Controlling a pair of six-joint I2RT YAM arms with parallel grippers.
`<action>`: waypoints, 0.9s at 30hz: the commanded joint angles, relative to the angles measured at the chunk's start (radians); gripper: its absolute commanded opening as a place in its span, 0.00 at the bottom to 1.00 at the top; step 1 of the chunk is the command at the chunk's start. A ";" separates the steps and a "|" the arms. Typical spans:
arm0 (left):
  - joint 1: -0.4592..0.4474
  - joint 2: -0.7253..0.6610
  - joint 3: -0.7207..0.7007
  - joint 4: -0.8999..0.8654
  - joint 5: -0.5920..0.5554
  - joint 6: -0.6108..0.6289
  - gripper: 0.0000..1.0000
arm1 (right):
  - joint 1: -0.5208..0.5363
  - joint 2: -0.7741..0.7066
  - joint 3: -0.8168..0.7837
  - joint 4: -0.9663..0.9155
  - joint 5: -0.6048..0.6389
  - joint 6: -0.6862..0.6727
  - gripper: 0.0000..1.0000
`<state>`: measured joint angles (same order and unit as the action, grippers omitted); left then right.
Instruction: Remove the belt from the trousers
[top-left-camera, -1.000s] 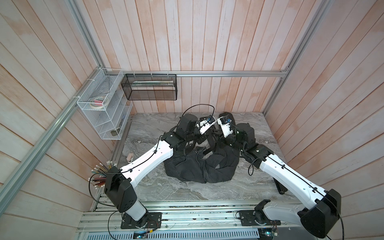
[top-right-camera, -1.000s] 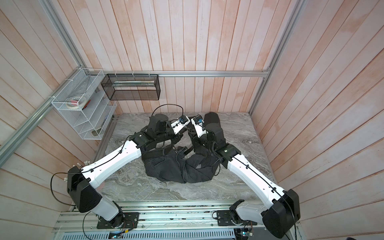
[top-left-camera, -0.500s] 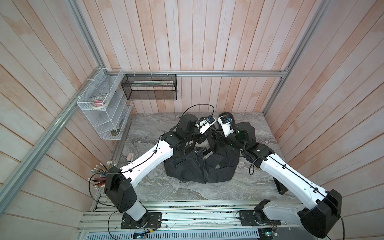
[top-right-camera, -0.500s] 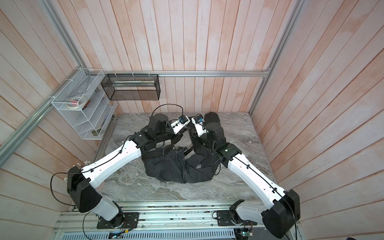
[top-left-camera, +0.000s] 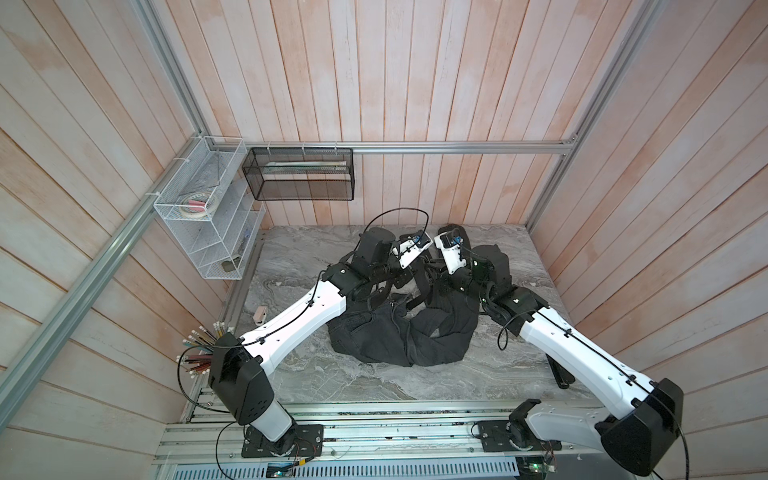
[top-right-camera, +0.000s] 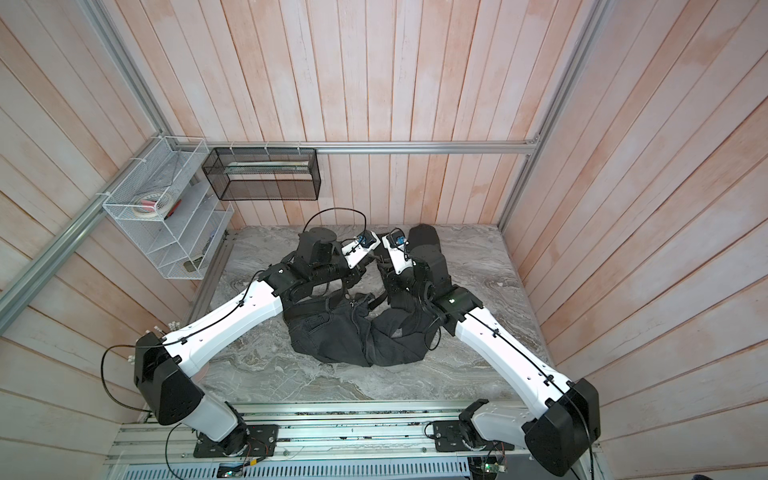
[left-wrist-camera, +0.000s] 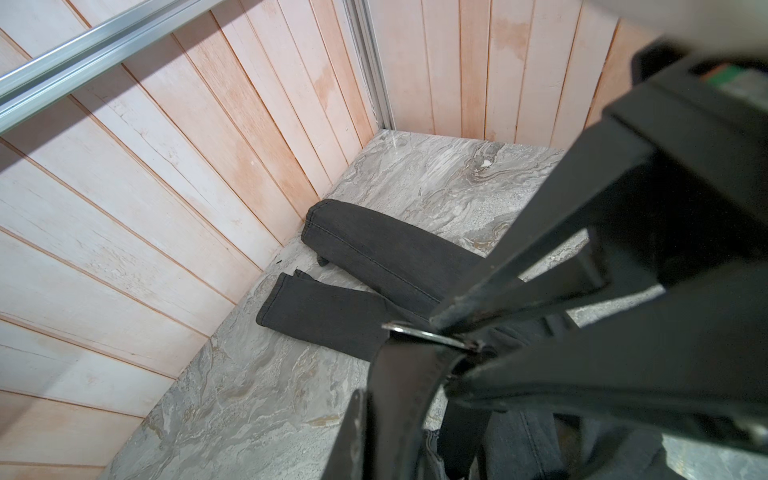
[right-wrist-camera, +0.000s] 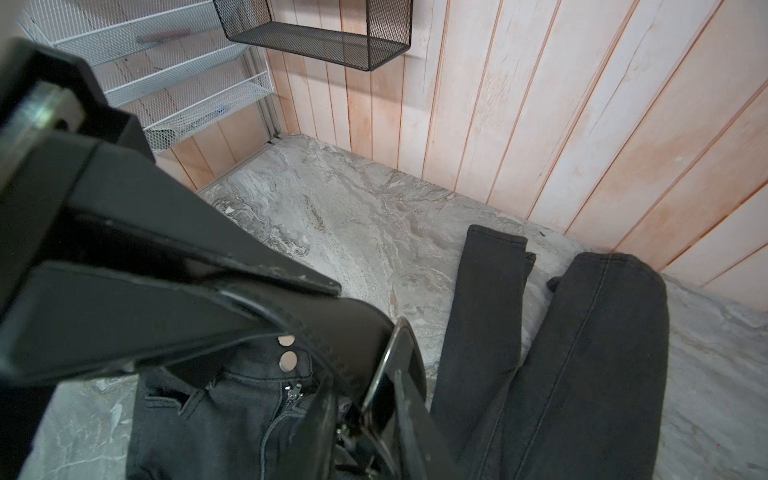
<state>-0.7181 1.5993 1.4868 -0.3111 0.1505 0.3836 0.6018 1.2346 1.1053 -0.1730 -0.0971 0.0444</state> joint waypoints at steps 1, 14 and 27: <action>-0.003 0.007 0.017 0.032 0.035 -0.031 0.00 | 0.010 0.009 0.034 -0.042 -0.021 0.006 0.31; -0.004 0.007 0.015 0.030 0.038 -0.032 0.00 | 0.015 0.028 0.051 -0.055 -0.013 0.000 0.22; -0.003 0.016 0.019 0.024 0.037 -0.029 0.00 | 0.017 0.034 0.061 -0.071 -0.013 -0.011 0.00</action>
<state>-0.7162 1.6035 1.4868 -0.3180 0.1493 0.3801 0.6033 1.2530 1.1397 -0.2108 -0.0788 0.0387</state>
